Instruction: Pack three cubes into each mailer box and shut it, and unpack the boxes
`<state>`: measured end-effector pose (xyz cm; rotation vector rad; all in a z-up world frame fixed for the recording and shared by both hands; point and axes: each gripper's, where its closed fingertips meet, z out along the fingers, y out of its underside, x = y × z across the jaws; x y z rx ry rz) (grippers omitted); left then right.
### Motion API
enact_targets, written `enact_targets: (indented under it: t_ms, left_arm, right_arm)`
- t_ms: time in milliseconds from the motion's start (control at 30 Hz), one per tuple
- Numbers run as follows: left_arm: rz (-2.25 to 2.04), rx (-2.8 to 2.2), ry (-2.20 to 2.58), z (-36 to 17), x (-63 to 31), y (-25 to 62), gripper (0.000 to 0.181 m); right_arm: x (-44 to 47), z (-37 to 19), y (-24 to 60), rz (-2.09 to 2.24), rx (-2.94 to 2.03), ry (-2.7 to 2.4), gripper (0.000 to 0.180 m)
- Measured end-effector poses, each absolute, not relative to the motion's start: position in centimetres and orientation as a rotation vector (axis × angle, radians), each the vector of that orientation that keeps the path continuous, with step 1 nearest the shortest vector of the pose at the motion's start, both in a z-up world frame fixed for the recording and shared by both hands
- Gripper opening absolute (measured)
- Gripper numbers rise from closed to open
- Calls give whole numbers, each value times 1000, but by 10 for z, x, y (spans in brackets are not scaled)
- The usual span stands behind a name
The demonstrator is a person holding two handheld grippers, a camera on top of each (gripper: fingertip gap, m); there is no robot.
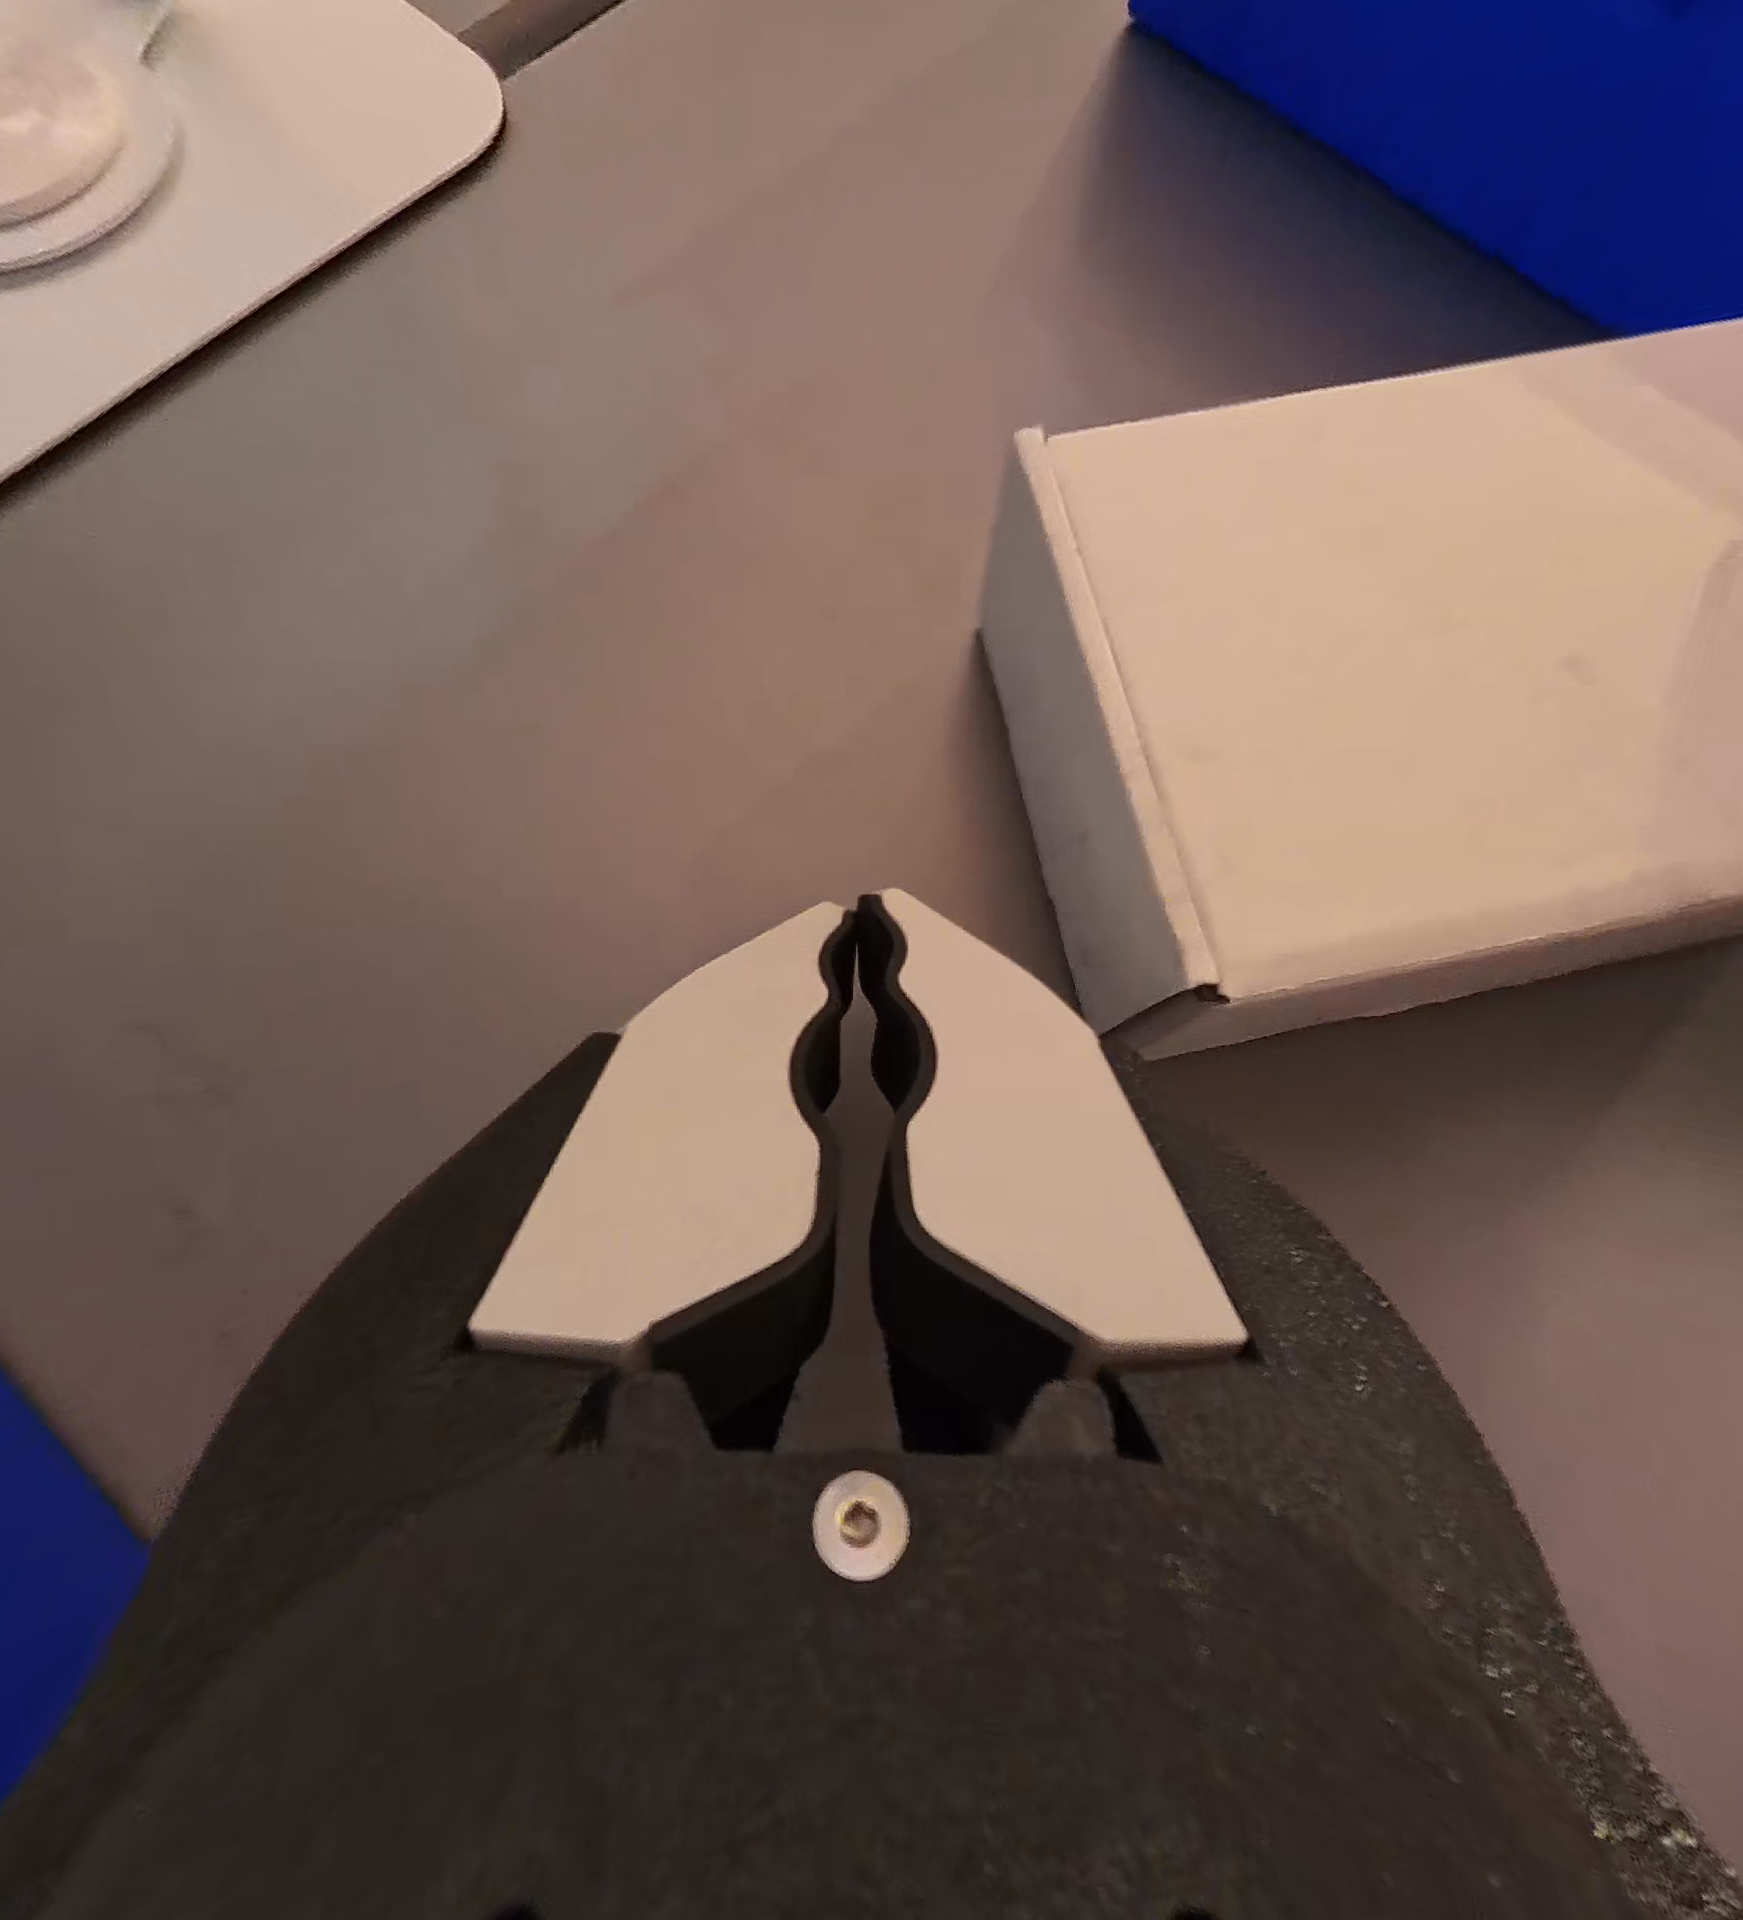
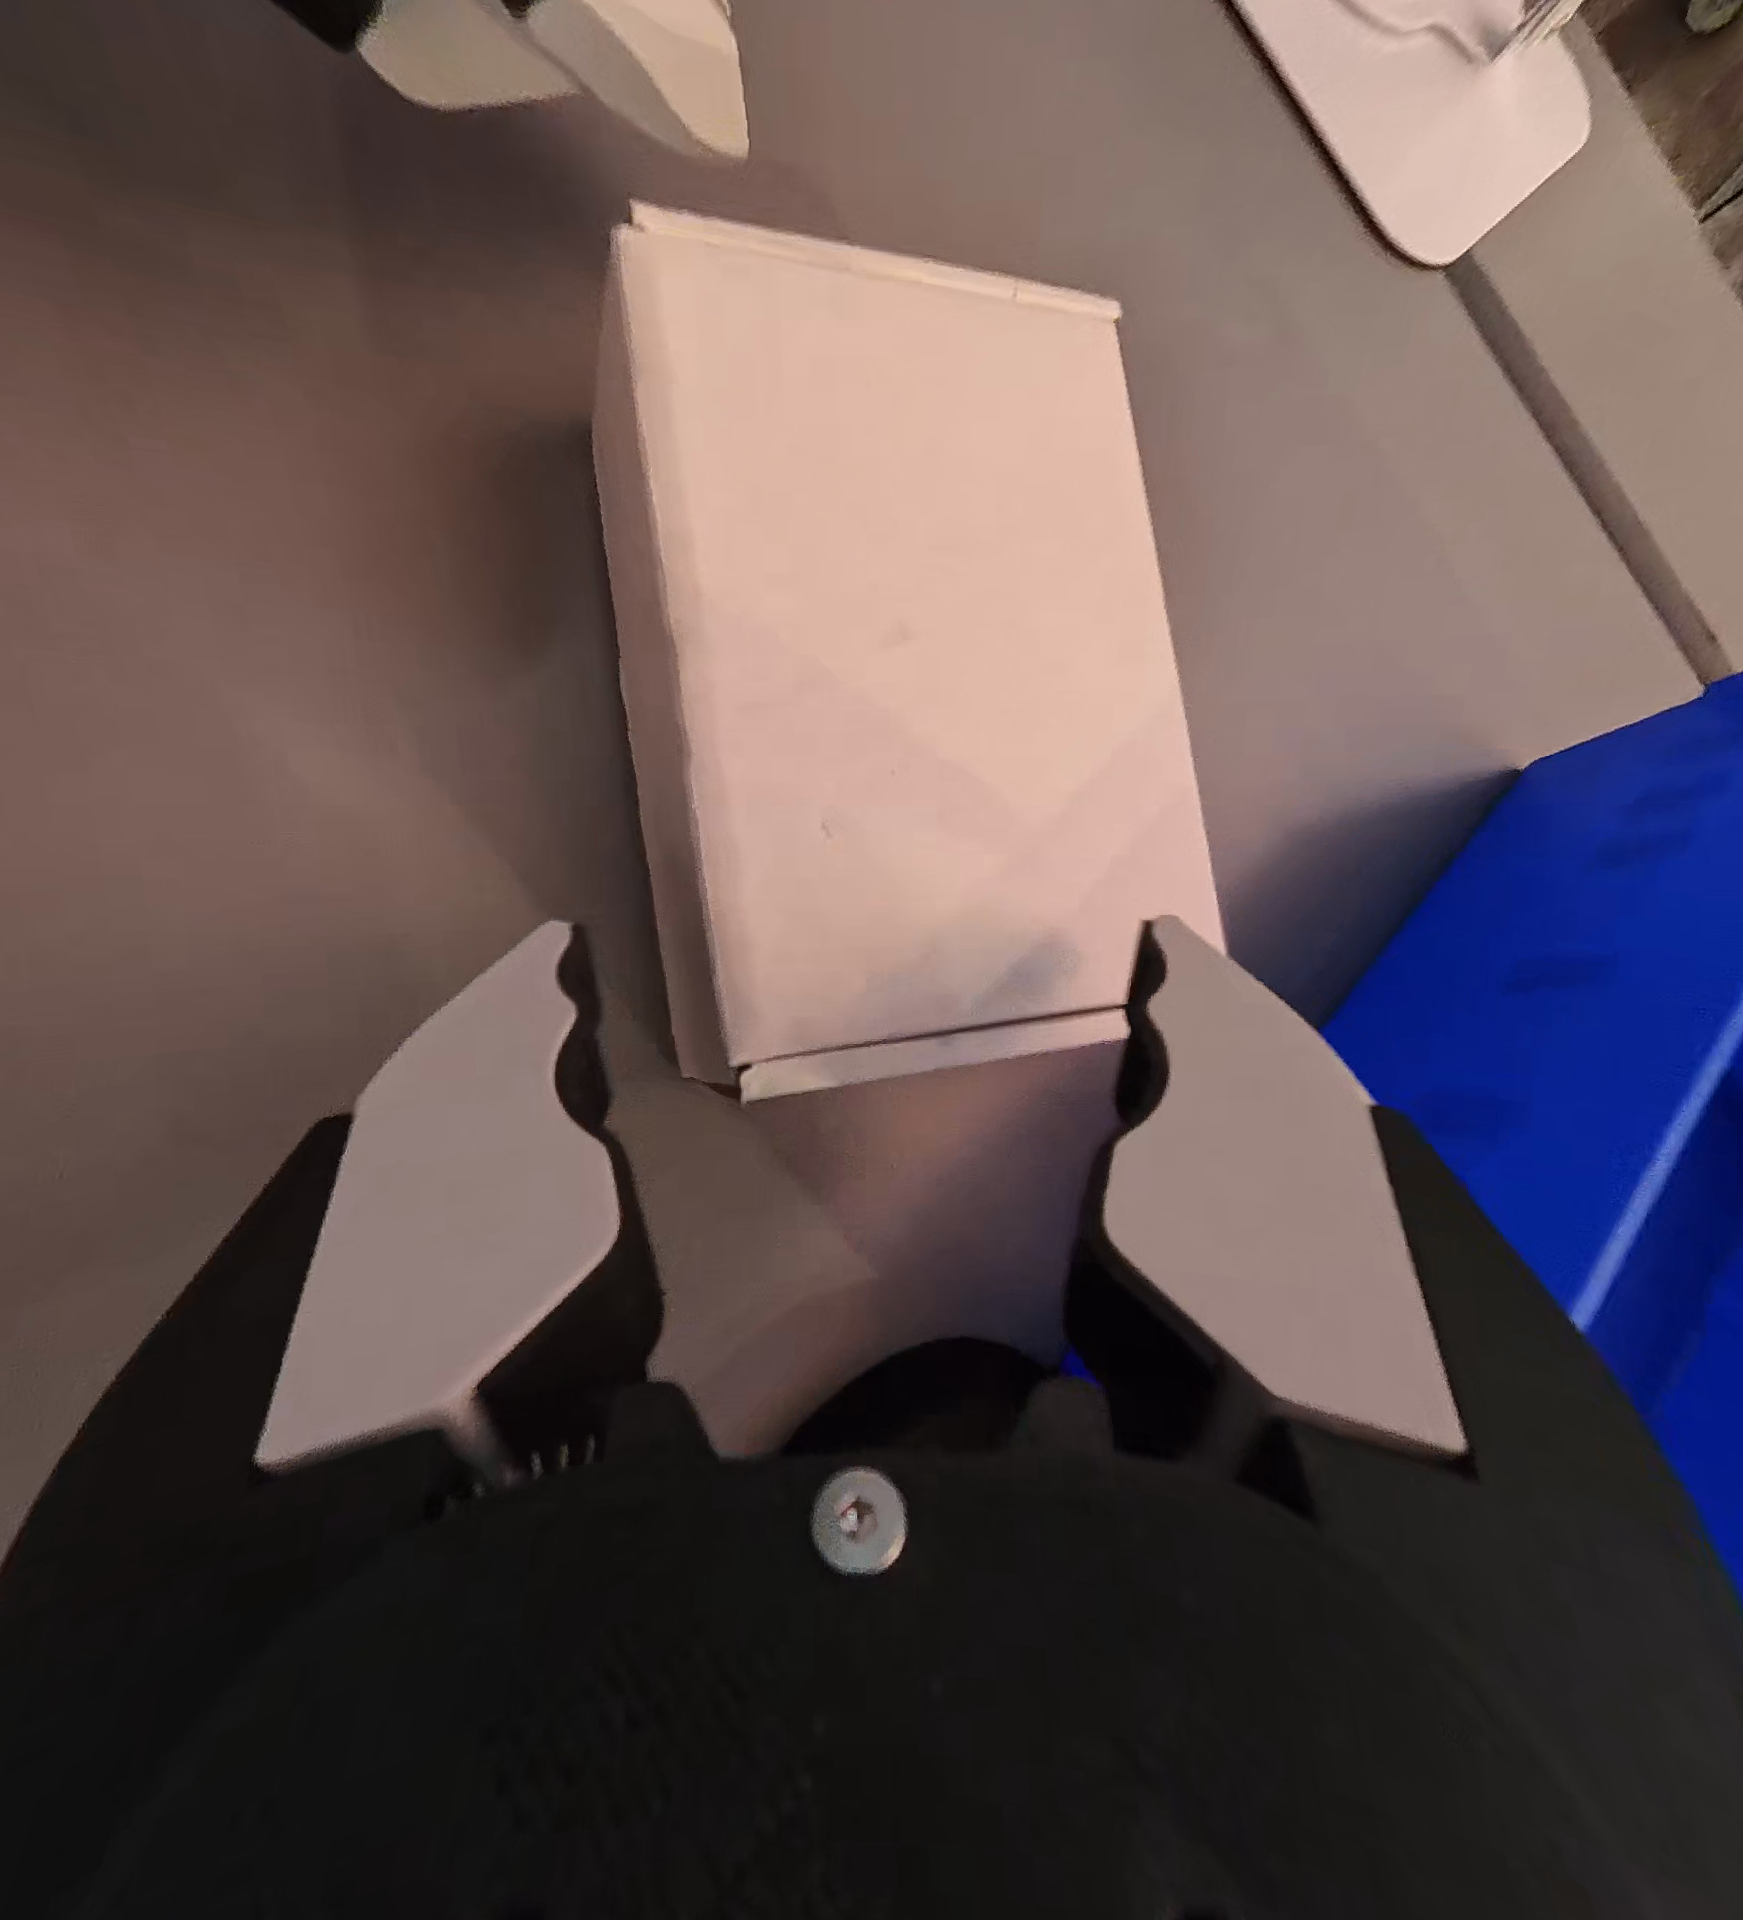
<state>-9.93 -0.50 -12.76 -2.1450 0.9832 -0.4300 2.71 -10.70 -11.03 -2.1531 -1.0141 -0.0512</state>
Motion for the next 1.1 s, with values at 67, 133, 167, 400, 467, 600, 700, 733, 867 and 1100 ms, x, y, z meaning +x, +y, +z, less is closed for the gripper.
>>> enact_targets:
  t_ms: [67,133,167,400,467,600,700,733,867,1100]
  left_arm:
    - [-428,-2145,973,-126,-100,-4,0]
    - [-421,-2151,961,-127,-101,-2,0]
    - [-423,-2153,954,-127,-103,0,0]
    - [-444,-2179,892,-125,-112,4,0]
    - [-438,-2182,875,-124,-115,5,0]
    - [-454,-2182,856,-121,-118,6,0]
    - [-461,-2180,856,-120,-117,6,0]
    - [-458,-2180,860,-120,-117,5,0]
    - [-449,-2181,880,-121,-116,4,0]
    - [-456,-2186,911,-125,-113,3,0]
  right_arm:
    - [28,-123,-102,-105,-2186,-1055,107]
    - [27,-132,-94,-166,-2217,-1122,117]
    - [26,-134,-90,-183,-2239,-1158,123]
    - [10,-132,-53,-23,-2456,-1246,139]
    - [2,-136,-50,26,-2507,-1267,139]
    - [-3,-146,-50,52,-2606,-1313,139]
    - [-6,-151,-53,88,-2670,-1332,138]
    - [-5,-151,-54,79,-2687,-1339,139]
    - [-3,-149,-56,8,-2713,-1366,135]
    - [-1,-144,-60,-8,-2730,-1361,129]
